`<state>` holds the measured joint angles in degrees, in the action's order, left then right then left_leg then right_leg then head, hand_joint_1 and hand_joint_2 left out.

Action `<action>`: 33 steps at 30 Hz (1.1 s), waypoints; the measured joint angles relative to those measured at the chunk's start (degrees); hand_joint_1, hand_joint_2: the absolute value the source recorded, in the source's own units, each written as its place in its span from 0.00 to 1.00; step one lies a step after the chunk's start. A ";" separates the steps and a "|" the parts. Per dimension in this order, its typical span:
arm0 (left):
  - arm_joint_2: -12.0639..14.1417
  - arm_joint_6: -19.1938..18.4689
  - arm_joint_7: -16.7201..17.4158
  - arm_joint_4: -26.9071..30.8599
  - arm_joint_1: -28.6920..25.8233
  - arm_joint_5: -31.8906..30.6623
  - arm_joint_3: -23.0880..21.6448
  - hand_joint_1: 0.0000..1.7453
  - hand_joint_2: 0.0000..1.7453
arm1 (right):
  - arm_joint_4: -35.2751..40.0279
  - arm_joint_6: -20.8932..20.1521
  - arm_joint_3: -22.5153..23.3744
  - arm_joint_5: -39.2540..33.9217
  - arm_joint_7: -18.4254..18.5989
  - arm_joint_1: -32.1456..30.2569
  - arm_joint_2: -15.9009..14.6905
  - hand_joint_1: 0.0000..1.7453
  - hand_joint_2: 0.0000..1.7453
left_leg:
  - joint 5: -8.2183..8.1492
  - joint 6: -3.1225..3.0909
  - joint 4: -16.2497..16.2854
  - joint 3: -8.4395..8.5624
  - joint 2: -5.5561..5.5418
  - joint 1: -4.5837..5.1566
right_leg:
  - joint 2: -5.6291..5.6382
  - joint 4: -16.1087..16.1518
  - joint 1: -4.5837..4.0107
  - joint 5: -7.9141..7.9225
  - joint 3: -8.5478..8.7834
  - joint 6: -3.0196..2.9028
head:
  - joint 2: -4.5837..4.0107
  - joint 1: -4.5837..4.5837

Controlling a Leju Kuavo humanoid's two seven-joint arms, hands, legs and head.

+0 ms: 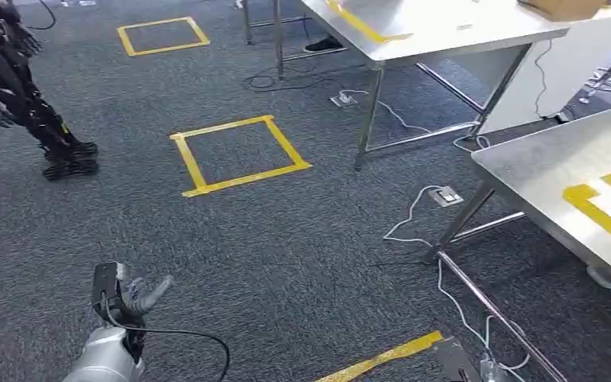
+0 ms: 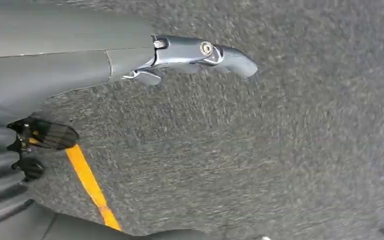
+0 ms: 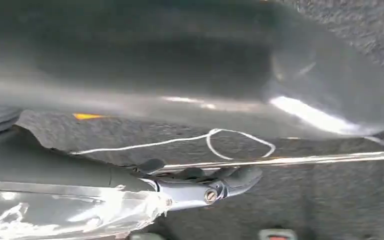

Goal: Take the parts from the cabinet and place them on the table.

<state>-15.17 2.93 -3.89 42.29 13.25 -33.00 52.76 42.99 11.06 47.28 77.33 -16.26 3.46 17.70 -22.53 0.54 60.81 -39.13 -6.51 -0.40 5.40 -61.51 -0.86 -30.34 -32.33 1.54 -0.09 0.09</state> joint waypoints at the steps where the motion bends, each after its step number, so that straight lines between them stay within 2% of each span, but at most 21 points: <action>1: 0.07 -0.24 -0.07 -0.11 0.13 0.04 0.00 0.00 0.00 | 0.00 0.13 0.00 0.09 -0.09 0.00 0.00 0.00 0.00 | 0.25 0.37 -0.24 -0.14 -0.37 -0.19 | -0.76 0.20 -0.12 0.41 -0.02 -0.38 | 0.00 -0.24; 4: 0.78 -0.52 -0.09 -0.48 0.03 0.52 0.15 0.00 0.00 | -0.02 0.09 0.04 0.76 -0.24 0.12 0.09 0.00 0.00 | 2.00 1.82 -1.57 -0.26 -2.06 -0.33 | -2.55 1.26 -0.19 2.16 0.36 -1.39 | 0.00 -0.09; 6: 1.01 -0.48 -0.09 -0.87 0.16 0.68 0.22 0.00 0.00 | -0.04 0.00 0.04 1.01 -0.37 0.11 0.15 0.00 0.00 | -1.60 1.65 1.06 -1.61 3.38 0.09 | -4.05 2.49 0.02 3.41 0.38 -2.13 | 0.00 0.09; 7: 1.03 -0.48 -0.09 -1.01 0.39 0.74 0.22 0.00 0.00 | -0.04 0.00 0.11 1.01 -0.35 0.08 0.13 0.00 0.00 | -4.18 1.98 4.43 -3.01 4.54 0.10 | -4.92 2.66 -0.05 3.71 0.07 -2.19 | 0.00 0.15; 11: 1.03 -0.48 -0.09 -1.03 0.42 0.74 0.22 0.00 0.00 | -0.07 0.00 0.11 1.01 -0.35 0.08 0.13 0.00 0.00 | -4.50 2.02 4.94 -3.21 4.65 0.09 | -5.04 2.66 -0.05 3.74 0.01 -2.20 | 0.00 0.15; 13: 1.05 -0.48 -0.09 -1.16 0.62 0.76 0.22 0.00 0.00 | -0.11 -0.02 0.11 1.01 -0.35 0.09 0.13 0.00 0.00 | -7.22 2.38 9.96 -5.11 5.20 0.00 | -6.18 2.61 -0.06 4.14 -0.54 -2.23 | 0.00 0.17; 14: 1.25 -0.46 -0.09 -1.51 0.58 0.83 0.22 0.00 0.00 | -0.20 -0.02 0.13 1.01 -0.33 0.09 0.13 0.00 0.00 | -9.03 2.96 14.13 -5.89 5.57 -0.16 | -8.15 2.58 -0.03 4.68 -1.48 -2.13 | 0.00 0.20; 15: 1.64 -0.44 -0.11 -1.97 0.63 0.98 0.28 0.00 0.00 | -0.33 -0.04 0.13 1.07 -0.35 0.12 0.15 0.00 0.00 | -5.43 3.52 5.01 1.18 6.96 -0.38 | -10.57 2.35 0.12 5.22 -2.56 -1.55 | 0.00 0.17; 16: 1.70 -0.44 -0.15 -2.03 0.76 0.98 0.28 0.00 0.00 | -0.33 -0.04 0.13 1.09 -0.33 0.15 0.13 0.00 0.00 | -4.31 3.82 0.05 4.98 9.58 -0.39 | -11.31 1.92 0.09 5.26 -2.76 -1.36 | 0.00 0.22; 17: 1.53 -0.44 -0.17 -2.27 1.14 1.01 0.28 0.00 0.00 | -0.31 -0.02 0.13 1.16 -0.35 0.14 0.06 0.00 0.00 | -4.89 3.56 -2.20 6.30 12.55 -0.11 | -12.01 1.21 -0.67 5.02 -3.34 -1.00 | 0.00 0.46; 18: 1.55 -0.44 -0.20 -2.38 1.22 1.01 0.28 0.00 0.00 | -0.33 0.00 0.13 1.20 -0.37 0.18 0.04 0.00 0.00 | -3.92 2.24 -2.05 5.81 10.95 -0.20 | -12.75 1.01 -0.50 5.05 -3.22 -0.88 | 0.00 0.13; 21: 2.14 -0.28 -0.24 -2.80 1.08 1.18 0.44 0.00 0.00 | -0.35 -0.02 0.13 1.51 -0.42 0.24 0.07 0.00 0.00 | -3.03 0.70 -2.18 5.14 9.06 0.05 | -14.48 1.25 -0.19 5.73 -2.94 -0.17 | 0.00 0.17; 23: 2.51 -0.15 -0.28 -3.13 1.42 1.33 0.59 0.00 0.00 | -0.39 -0.04 0.13 1.66 -0.55 0.25 0.04 0.00 0.00 | -1.96 -0.24 -2.30 4.18 7.83 -0.35 | -8.25 -1.12 0.49 2.09 -4.05 0.91 | 0.00 0.09; 24: 2.49 -0.15 -0.37 -3.36 1.73 1.35 0.63 0.00 0.00 | -0.42 -0.04 0.20 1.68 -0.55 0.22 0.04 0.00 0.00 | -1.40 -0.47 -2.30 3.54 7.07 -0.39 | -6.53 -4.64 0.53 -0.93 -5.02 1.04 | 0.00 0.09; 26: 2.51 -0.06 -0.74 -4.04 2.19 1.38 0.66 0.00 0.00 | -0.50 -0.04 0.22 1.77 -0.59 0.25 0.04 0.00 0.00 | -0.26 -0.49 -2.30 2.04 5.41 -0.31 | -5.51 -12.62 0.52 -5.93 -7.20 1.07 | 0.00 0.11; 27: 2.73 0.11 -0.96 -4.46 2.24 1.49 0.74 0.00 0.00 | -0.59 -0.04 0.24 1.84 -0.59 0.25 0.04 0.00 0.00 | 0.39 -0.40 -2.30 1.23 4.60 -0.27 | -5.47 -14.83 0.50 -6.61 -7.44 0.90 | 0.00 0.06; 28: 2.86 0.35 -1.11 -4.77 2.24 1.51 0.87 0.00 0.00 | -0.63 -0.04 0.24 1.90 -0.59 0.28 0.04 0.00 0.00 | 1.08 -0.26 -2.29 0.36 3.86 -0.27 | -5.43 -14.70 0.49 -5.69 -6.63 0.66 | 0.00 0.13; 30: 3.12 0.68 -1.29 -5.29 2.25 1.51 1.11 0.00 0.00 | -0.66 0.00 0.24 2.05 -0.68 0.31 0.04 0.00 0.00 | 2.59 0.20 -2.28 -1.41 2.19 -0.44 | -4.85 -8.84 0.54 -1.63 -1.93 0.34 | 0.00 0.13; 31: 3.26 0.72 -1.33 -5.60 2.35 1.51 1.16 0.00 0.00 | -0.68 0.00 0.24 2.19 -0.72 0.36 0.04 0.00 0.00 | 3.38 0.56 -2.27 -2.22 1.30 -0.63 | -3.48 -4.19 0.68 -0.46 1.33 0.24 | 0.00 0.13; 32: 3.41 0.77 -1.44 -5.88 2.46 1.51 1.24 0.00 0.00 | -0.72 0.00 0.24 2.40 -0.74 0.52 0.06 0.00 0.00 | 4.19 0.99 -2.26 -2.85 0.65 -0.73 | -0.07 0.70 1.02 -2.79 4.22 0.09 | 0.00 0.11; 33: 3.54 0.83 -1.62 -6.08 2.64 1.51 1.29 0.00 0.00 | -0.76 0.02 0.24 2.51 -0.76 0.45 0.07 0.00 0.00 | 4.90 1.36 -2.51 -2.85 -0.05 -0.71 | 0.50 1.29 0.86 -2.36 4.93 0.10 | 0.00 0.46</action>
<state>-11.63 3.76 -5.51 36.22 15.89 -31.50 54.05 42.23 11.08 47.52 79.84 -17.03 3.92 17.77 -17.63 1.90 58.30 -41.98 -6.56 -1.11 5.90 -60.22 0.01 -32.70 -27.40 1.63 -0.09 0.55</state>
